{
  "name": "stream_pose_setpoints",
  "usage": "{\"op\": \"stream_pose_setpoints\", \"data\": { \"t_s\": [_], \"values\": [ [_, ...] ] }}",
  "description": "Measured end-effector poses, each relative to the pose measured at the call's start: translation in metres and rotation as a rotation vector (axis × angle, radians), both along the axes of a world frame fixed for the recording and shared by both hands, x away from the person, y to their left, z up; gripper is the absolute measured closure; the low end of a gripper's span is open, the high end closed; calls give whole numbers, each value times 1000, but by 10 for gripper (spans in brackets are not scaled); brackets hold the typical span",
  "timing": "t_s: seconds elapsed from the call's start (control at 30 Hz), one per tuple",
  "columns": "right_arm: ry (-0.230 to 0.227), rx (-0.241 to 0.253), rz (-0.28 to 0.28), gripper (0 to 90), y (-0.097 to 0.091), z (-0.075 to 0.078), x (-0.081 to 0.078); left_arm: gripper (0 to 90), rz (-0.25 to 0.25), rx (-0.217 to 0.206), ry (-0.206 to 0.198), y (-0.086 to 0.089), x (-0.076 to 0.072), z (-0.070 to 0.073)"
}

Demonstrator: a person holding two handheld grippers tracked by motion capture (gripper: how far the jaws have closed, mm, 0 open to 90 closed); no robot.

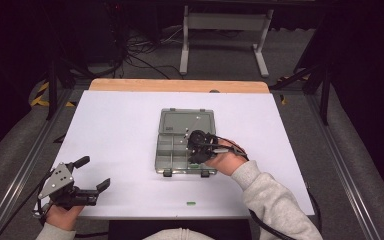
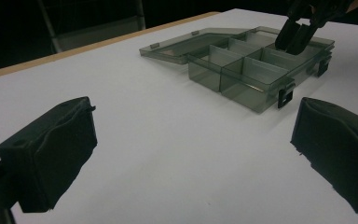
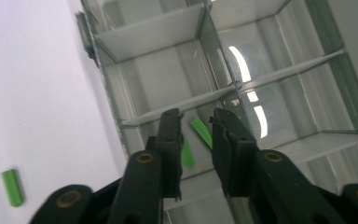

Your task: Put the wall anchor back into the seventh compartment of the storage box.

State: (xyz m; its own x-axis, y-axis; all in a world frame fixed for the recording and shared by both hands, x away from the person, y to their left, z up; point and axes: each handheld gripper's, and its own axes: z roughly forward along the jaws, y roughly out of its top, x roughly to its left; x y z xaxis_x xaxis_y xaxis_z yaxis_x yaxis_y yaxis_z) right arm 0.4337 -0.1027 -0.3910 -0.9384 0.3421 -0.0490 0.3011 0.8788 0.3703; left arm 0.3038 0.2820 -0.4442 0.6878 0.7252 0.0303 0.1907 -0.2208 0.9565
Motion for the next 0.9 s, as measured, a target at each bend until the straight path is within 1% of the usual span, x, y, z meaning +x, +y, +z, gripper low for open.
{"op": "stream_pose_setpoints", "data": {
  "t_s": [0.07, 0.1, 0.13, 0.17, 0.27, 0.4, 0.43, 0.57, 0.67, 0.7, 0.73, 0.8, 0.87, 0.9],
  "values": [
    [-1, 19, 0, 626, -1, 5, -2, 5, 0, 0, 0, 0, 0, 0],
    [-5, 33, 3, 559, -1, 7, -3, 5, 0, 0, -1, 0, 0, 0],
    [-19, 56, 3, 484, -2, 11, -5, 5, 0, 0, -1, 0, 0, 0],
    [-25, 77, -3, 435, -3, 13, -7, 5, 0, 0, -1, 0, 0, 0],
    [-38, 101, 7, 364, -5, 21, -12, 5, 0, -1, -1, 0, 0, 0],
    [-40, 120, 13, 333, -9, 26, -18, 4, 1, -4, -3, -1, 0, 0],
    [-43, 133, 18, 320, -11, 28, -21, 5, 1, -4, -3, -1, 0, 0],
    [-52, 154, 31, 302, -15, 34, -31, 4, 1, -5, -3, -1, 0, 0],
    [-58, 159, 41, 294, -17, 38, -38, 5, -3, 6, 3, -1, 0, 1],
    [-59, 164, 46, 293, -18, 39, -41, 4, -1, 3, 0, -1, 0, 1],
    [-54, 167, 43, 291, -18, 39, -43, 5, -4, 5, 2, -1, 0, 1],
    [-62, 162, 55, 287, -19, 39, -48, 5, 0, 1, -1, -1, 0, 1],
    [-70, 157, 64, 286, -19, 37, -53, 5, -2, 8, 4, -1, -1, 1],
    [-65, 157, 64, 286, -20, 37, -56, 5, 2, 2, -1, -1, -1, 1]
  ]
}}
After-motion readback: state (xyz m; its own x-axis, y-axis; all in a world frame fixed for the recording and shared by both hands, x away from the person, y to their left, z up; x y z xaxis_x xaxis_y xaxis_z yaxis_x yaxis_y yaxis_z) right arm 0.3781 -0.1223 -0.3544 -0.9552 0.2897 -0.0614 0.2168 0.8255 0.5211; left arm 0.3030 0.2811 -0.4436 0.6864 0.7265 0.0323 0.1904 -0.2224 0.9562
